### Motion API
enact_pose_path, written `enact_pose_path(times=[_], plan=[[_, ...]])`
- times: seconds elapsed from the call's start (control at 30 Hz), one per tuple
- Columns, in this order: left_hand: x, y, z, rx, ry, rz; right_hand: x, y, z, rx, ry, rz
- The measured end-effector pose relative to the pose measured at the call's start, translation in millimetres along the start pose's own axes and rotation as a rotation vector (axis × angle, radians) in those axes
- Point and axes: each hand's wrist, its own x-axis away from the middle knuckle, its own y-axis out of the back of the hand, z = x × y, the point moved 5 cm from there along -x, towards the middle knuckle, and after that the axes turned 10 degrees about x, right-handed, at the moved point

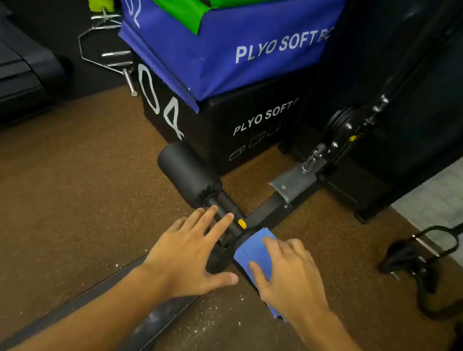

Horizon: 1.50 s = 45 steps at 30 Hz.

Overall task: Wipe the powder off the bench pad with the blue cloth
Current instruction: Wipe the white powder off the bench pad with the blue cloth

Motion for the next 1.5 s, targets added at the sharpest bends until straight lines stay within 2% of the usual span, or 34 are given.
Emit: enact_pose_path(times=[0.1, 0.27, 0.4, 0.7, 1.0, 1.13, 1.27, 1.5], plan=[[-13, -16, -6, -0.02, -0.02, 0.002, 0, -14, -11, 0.004, -0.019, -0.04], [-26, -36, -5, -0.059, -0.041, -0.014, -1, -46, -14, 0.101, 0.01, 0.066], [-30, -43, 1, -0.056, -0.025, -0.015, 0, -53, -11, 0.099, 0.048, 0.015], [-22, -37, 15, -0.031, 0.026, -0.024, -10, -43, -13, -0.125, 0.051, -0.077], [44, -33, 88, 0.045, 0.212, -0.099, -28, -20, 74, -0.327, 0.202, -0.113], [90, -77, 142, 0.092, 0.349, -0.098, -43, -57, 125, -0.356, 0.26, -0.071], [116, -139, 187, 0.144, 0.464, -0.08, -62, -126, 164, -0.341, 0.291, -0.035], [129, -225, 237, 0.209, 0.625, -0.015, -91, -234, 198, -0.187, 0.292, -0.035]])
